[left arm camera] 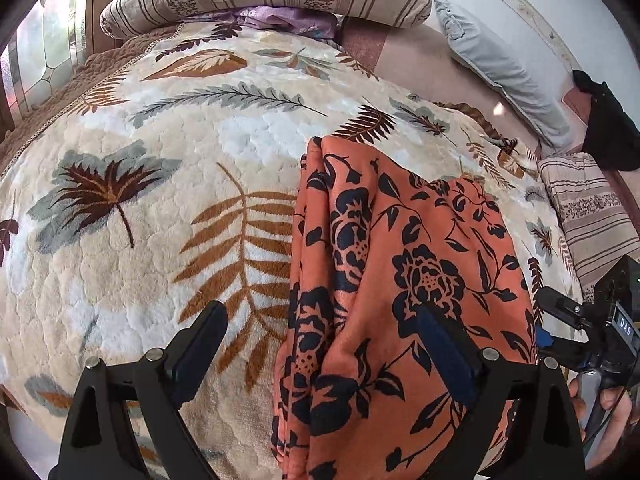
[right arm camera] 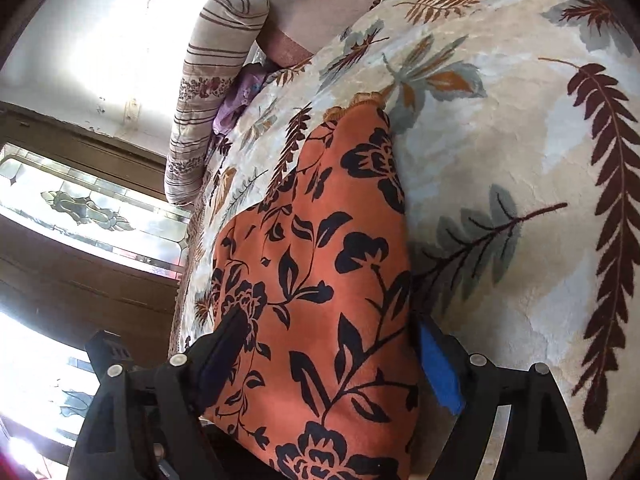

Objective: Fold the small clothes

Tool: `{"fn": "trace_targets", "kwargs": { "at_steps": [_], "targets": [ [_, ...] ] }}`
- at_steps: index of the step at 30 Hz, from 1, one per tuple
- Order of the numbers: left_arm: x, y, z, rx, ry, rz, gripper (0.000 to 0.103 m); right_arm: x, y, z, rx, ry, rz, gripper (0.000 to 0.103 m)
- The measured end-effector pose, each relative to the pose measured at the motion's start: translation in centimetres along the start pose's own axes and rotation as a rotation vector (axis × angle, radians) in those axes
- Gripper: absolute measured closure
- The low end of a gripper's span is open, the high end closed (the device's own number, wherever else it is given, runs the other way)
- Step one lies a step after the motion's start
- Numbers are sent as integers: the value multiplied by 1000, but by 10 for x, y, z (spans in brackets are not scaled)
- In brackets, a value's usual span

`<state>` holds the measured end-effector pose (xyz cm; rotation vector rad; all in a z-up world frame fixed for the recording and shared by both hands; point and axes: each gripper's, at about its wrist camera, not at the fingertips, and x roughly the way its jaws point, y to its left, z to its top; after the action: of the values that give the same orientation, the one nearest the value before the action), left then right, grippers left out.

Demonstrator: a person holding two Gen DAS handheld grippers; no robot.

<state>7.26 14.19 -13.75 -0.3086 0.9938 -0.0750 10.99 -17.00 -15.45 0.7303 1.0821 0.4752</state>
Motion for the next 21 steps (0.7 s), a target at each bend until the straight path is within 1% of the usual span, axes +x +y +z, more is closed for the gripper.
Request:
{"fn": "trace_targets", "kwargs": {
  "at_steps": [4,7,8,9,11,12,13,14,15,16,17,18,21],
  "targets": [
    [15,-1,3,3,39,-17,7,16,-4,2,20,46,17,18],
    [35,-3,2,13,114,-67,7,28,0,3,-20,73,-6,20],
    [40,-3,1,17,124,-70,6,34,0,3,-32,93,-20,23],
    [40,-3,0,28,113,-81,3,37,2,3,-53,94,-45,33],
    [41,-4,0,37,115,-89,3,40,9,3,-110,95,-120,44],
    [40,-5,0,43,108,-94,11,39,13,3,-137,93,-144,54],
    [39,-8,-1,61,104,-113,21,38,19,2,-173,87,-174,57],
    [38,-10,-1,67,114,-162,43,36,28,0,-221,79,-207,62],
    [37,-11,-1,58,110,-167,48,35,39,-2,-281,68,-251,64],
    [33,-13,0,62,94,-157,53,34,51,-6,-344,55,-293,64],
    [29,-15,0,69,75,-149,60,31,62,-8,-397,41,-317,66],
    [24,-17,1,69,58,-149,65,27,69,-9,-438,25,-327,68],
    [8,-32,10,67,13,-186,67,1,84,-2,-502,-44,-334,69]
  ]
}}
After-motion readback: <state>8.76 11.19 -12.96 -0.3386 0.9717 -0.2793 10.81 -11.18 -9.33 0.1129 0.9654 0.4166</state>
